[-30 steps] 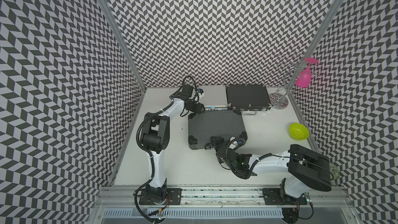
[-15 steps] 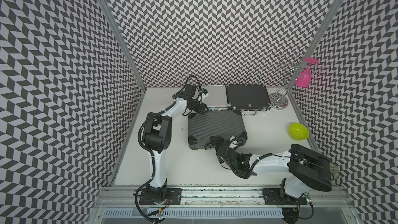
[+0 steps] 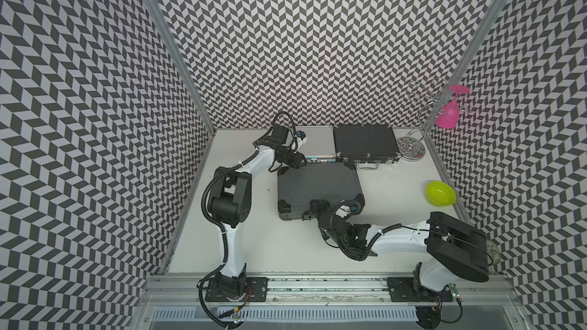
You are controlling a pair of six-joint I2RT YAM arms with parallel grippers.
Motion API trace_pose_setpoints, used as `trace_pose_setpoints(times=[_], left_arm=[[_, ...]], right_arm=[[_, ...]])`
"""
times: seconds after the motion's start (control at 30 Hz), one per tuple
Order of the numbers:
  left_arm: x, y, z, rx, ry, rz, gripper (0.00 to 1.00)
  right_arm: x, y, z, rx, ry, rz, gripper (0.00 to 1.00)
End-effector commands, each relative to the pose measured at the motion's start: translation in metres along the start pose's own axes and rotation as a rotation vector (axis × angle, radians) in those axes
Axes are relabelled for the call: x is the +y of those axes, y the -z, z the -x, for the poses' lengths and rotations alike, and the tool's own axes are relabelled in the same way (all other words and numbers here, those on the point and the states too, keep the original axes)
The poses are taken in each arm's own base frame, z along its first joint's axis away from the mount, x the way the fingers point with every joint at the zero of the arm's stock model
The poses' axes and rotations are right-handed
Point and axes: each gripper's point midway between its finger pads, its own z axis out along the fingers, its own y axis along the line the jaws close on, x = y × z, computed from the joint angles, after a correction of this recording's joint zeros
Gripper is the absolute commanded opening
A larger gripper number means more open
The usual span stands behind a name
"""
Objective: Close the poker set cases
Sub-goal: Fasten the fastener on the poker set case.
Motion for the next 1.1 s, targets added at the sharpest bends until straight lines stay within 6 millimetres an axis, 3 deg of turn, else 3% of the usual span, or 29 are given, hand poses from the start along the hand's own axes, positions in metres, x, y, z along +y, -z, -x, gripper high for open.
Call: trace_pose_setpoints(times=[0.0, 0.27, 1.07], left_arm=[[-0.018, -0.005, -0.041, 0.143, 0.031, -0.040, 0.47], [-0.017, -0.004, -0.038, 0.135, 0.033, -0.037, 0.47], [-0.032, -0.011, -0.062, 0.184, 0.035, -0.101, 0.43]], right_arm=[[-0.075, -0.008, 0.051, -0.157, 0.053, -0.232, 1.00], [-0.074, -0.013, 0.051, -0.161, 0.060, -0.234, 0.99], [-0.063, -0.029, 0.051, -0.164, -0.013, -0.151, 1.00]])
